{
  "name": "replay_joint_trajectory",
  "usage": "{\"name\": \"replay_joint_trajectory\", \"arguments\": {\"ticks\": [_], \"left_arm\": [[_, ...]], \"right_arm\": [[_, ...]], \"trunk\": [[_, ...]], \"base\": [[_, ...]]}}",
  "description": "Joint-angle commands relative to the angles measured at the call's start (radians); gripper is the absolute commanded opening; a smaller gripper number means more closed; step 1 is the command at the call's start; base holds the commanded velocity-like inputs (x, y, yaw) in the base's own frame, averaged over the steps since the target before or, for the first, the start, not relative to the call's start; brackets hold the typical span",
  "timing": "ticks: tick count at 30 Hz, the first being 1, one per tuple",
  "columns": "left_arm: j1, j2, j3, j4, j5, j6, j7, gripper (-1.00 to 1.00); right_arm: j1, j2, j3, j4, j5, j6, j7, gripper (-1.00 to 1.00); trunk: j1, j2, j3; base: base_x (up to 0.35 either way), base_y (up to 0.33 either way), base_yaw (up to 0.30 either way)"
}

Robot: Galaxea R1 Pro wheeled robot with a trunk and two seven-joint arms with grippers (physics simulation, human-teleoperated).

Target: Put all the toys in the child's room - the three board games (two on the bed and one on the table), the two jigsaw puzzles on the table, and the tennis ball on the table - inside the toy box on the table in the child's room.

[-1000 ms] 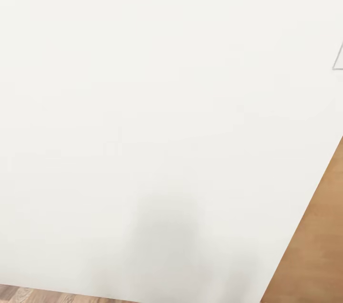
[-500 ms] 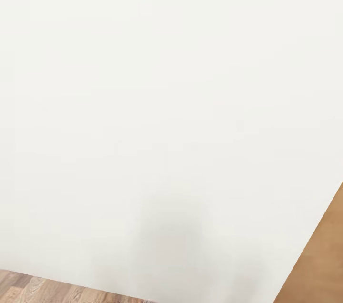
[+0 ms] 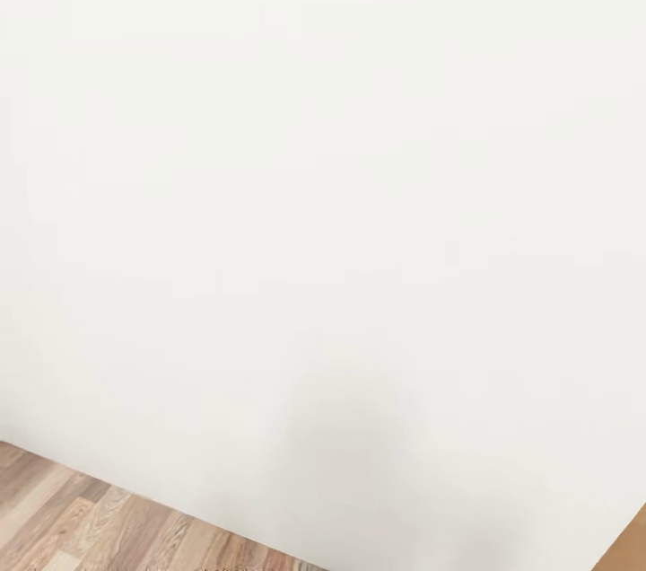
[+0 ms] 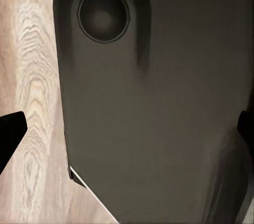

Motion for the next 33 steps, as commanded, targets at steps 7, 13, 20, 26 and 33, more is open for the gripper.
{"name": "replay_joint_trajectory", "arguments": {"ticks": [7,13,20,26,33], "left_arm": [[0.000,0.004,-0.006,0.000,-0.001,-0.020,0.000,1.00],[0.000,0.004,-0.011,0.000,-0.005,-0.024,0.000,1.00],[0.000,0.005,-0.007,0.000,-0.006,-0.025,0.000,1.00],[0.000,0.008,-0.003,-0.006,-0.006,-0.026,0.000,1.00],[0.000,0.009,-0.003,-0.048,-0.006,-0.024,0.000,1.00]], "right_arm": [[0.000,0.001,0.000,0.000,-0.001,-0.001,0.000,1.00],[0.000,0.000,0.000,0.000,-0.001,-0.001,0.000,1.00],[0.000,-0.007,-0.001,-0.001,0.000,-0.003,0.000,1.00],[0.000,-0.031,-0.001,-0.001,0.003,-0.004,-0.001,1.00],[0.000,-0.029,0.002,-0.001,0.004,-0.004,-0.001,1.00]], "trunk": [[0.000,0.000,-0.001],[-0.015,0.028,0.012],[-0.042,0.077,0.034],[-0.065,0.119,0.053],[-0.092,0.168,0.075]], "base": [[0.000,0.000,0.274],[0.000,0.000,0.274],[0.000,0.000,0.193],[0.000,0.000,0.022],[0.000,0.000,0.002]]}}
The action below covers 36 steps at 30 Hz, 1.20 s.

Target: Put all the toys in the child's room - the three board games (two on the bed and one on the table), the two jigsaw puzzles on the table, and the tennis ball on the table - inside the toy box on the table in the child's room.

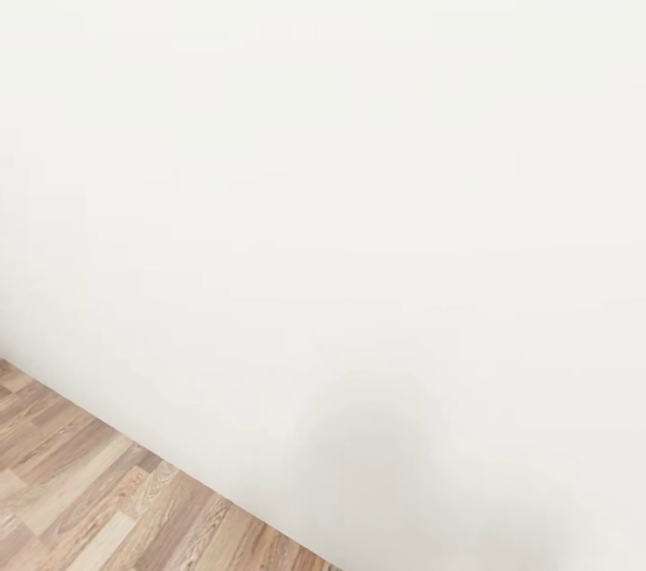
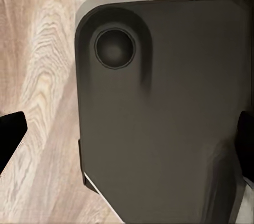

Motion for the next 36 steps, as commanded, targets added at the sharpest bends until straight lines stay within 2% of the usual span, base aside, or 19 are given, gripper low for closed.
{"name": "replay_joint_trajectory", "arguments": {"ticks": [1,9,13,19,22,24,26,30,36], "left_arm": [[0.000,0.000,0.000,-0.004,0.000,-0.002,0.000,1.00],[-0.006,0.013,0.003,-0.059,0.000,0.014,0.000,1.00],[-0.028,0.035,0.005,-0.104,0.004,0.047,-0.004,1.00],[-0.114,0.074,0.006,-0.177,0.008,0.226,-0.013,1.00],[-0.142,0.081,0.007,-0.198,0.009,0.260,-0.014,1.00],[-0.149,0.082,0.007,-0.203,0.009,0.259,-0.014,1.00],[-0.153,0.083,0.007,-0.205,0.008,0.223,-0.013,1.00],[-0.156,0.083,0.005,-0.197,0.007,0.164,-0.011,1.00],[-0.156,0.079,-0.003,-0.192,0.005,0.144,-0.011,1.00]], "right_arm": [[0.000,0.001,0.000,0.000,-0.001,-0.001,0.000,1.00],[0.000,0.001,-0.006,0.000,-0.003,-0.002,0.000,1.00],[-0.001,0.004,-0.008,-0.003,-0.005,-0.002,0.002,1.00],[-0.018,-0.003,-0.007,-0.066,-0.005,0.012,0.012,1.00],[-0.022,0.001,-0.007,-0.090,-0.004,0.012,0.013,1.00],[-0.022,0.005,-0.008,-0.095,-0.005,0.004,0.010,1.00],[-0.023,0.008,-0.009,-0.099,-0.006,-0.019,0.005,1.00],[-0.022,0.010,-0.010,-0.097,-0.008,-0.115,0.001,1.00],[-0.020,0.010,-0.010,-0.089,-0.009,-0.165,-0.001,1.00]], "trunk": [[-0.004,0.007,0.002],[-0.035,0.063,0.028],[-0.050,0.091,0.040],[-0.073,0.133,0.059],[-0.084,0.154,0.068],[-0.092,0.168,0.075],[-0.100,0.182,0.081],[-0.115,0.210,0.093],[-0.138,0.252,0.112]], "base": [[0.000,0.000,0.000],[0.000,0.000,0.000],[0.000,0.000,0.000],[0.000,0.000,0.000],[0.000,0.000,0.000],[0.000,0.000,0.000],[0.000,0.000,0.000],[-0.017,0.000,0.018],[-0.242,0.000,0.223]]}}
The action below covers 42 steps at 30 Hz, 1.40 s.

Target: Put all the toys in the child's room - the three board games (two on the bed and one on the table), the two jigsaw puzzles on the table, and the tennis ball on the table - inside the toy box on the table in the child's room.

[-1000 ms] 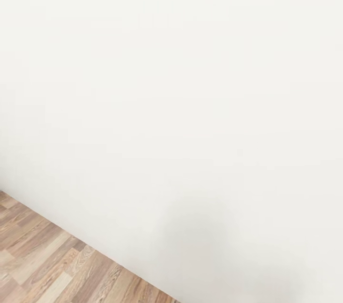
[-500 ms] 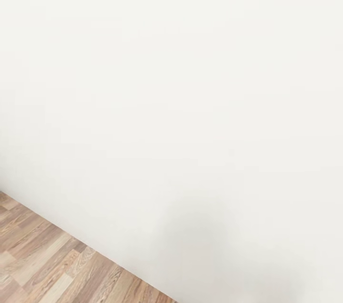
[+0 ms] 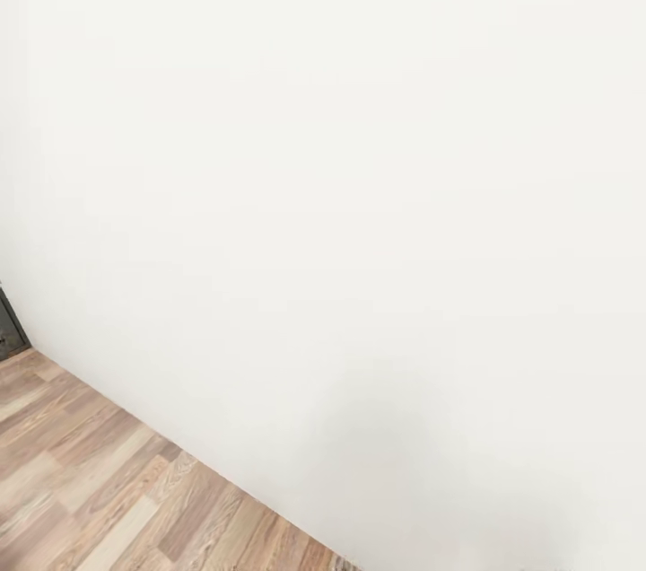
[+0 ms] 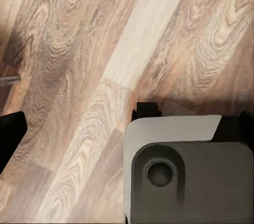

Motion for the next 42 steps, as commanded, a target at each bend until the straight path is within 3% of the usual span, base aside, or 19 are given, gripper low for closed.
{"name": "replay_joint_trajectory", "arguments": {"ticks": [1,5,9,14,29,42], "left_arm": [[0.000,0.000,0.000,-0.002,0.000,0.006,-0.001,1.00],[0.001,-0.004,-0.003,0.001,-0.003,-0.008,0.000,1.00],[0.001,-0.008,-0.003,0.045,-0.003,-0.092,0.006,1.00],[0.001,-0.008,-0.002,0.077,-0.004,-0.133,0.008,1.00],[0.001,-0.008,0.001,0.082,-0.003,-0.143,0.008,1.00],[0.001,-0.008,0.002,0.082,0.003,-0.144,0.009,1.00]], "right_arm": [[0.000,0.000,-0.001,0.001,-0.001,-0.005,-0.001,1.00],[0.000,0.001,0.000,0.001,0.000,-0.012,-0.007,1.00],[0.000,0.001,0.001,0.002,-0.001,-0.014,-0.032,1.00],[0.000,0.002,0.002,0.002,-0.001,-0.014,-0.044,1.00],[0.000,0.003,0.003,0.002,0.000,-0.016,-0.047,1.00],[0.000,0.005,0.003,0.002,0.000,-0.016,-0.047,1.00]], "trunk": [[-0.004,0.006,0.002],[-0.020,0.034,0.013],[-0.035,0.062,0.024],[-0.035,0.062,0.022],[-0.035,0.062,0.015],[-0.085,0.153,0.050]], "base": [[-0.311,0.000,0.281],[-0.320,0.000,0.289],[-0.325,0.000,0.292],[-0.326,0.000,0.291],[-0.238,0.000,0.290],[-0.006,0.000,0.290]]}}
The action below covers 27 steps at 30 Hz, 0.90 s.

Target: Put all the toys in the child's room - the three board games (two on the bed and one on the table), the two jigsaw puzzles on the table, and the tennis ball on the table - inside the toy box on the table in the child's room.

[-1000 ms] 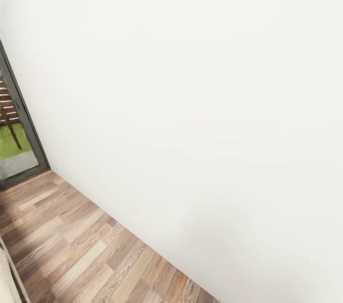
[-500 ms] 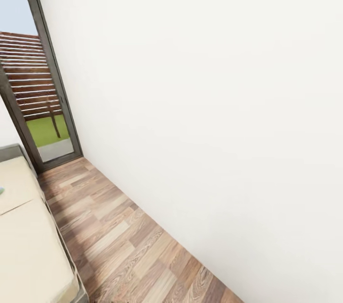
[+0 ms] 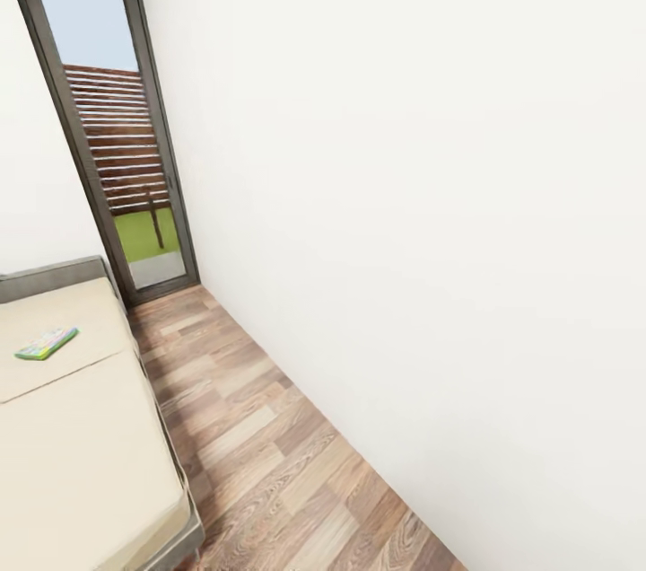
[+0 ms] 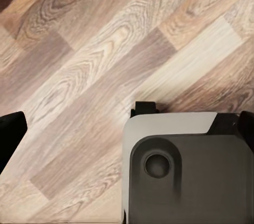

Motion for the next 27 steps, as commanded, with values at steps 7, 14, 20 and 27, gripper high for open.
{"name": "replay_joint_trajectory", "arguments": {"ticks": [7,14,20,27], "left_arm": [[-0.001,0.000,0.000,0.001,0.000,-0.004,0.000,1.00],[-0.001,0.000,0.001,0.002,0.000,-0.004,0.000,1.00],[-0.001,0.000,0.000,0.002,-0.002,-0.004,0.000,1.00],[-0.001,0.000,0.000,0.002,-0.003,-0.004,0.000,1.00]], "right_arm": [[0.000,0.000,0.001,0.000,-0.001,-0.003,-0.003,1.00],[0.000,0.000,0.002,0.000,0.000,-0.004,-0.002,1.00],[0.000,0.000,0.002,0.000,-0.001,-0.028,-0.002,1.00],[0.000,0.000,0.002,0.001,-0.002,-0.045,-0.002,1.00]], "trunk": [[-0.027,0.048,0.018],[-0.054,0.097,0.036],[-0.077,0.139,0.054],[-0.104,0.188,0.076]], "base": [[0.000,0.000,0.290],[0.000,0.000,0.289],[0.000,0.000,0.129],[0.000,0.000,0.013]]}}
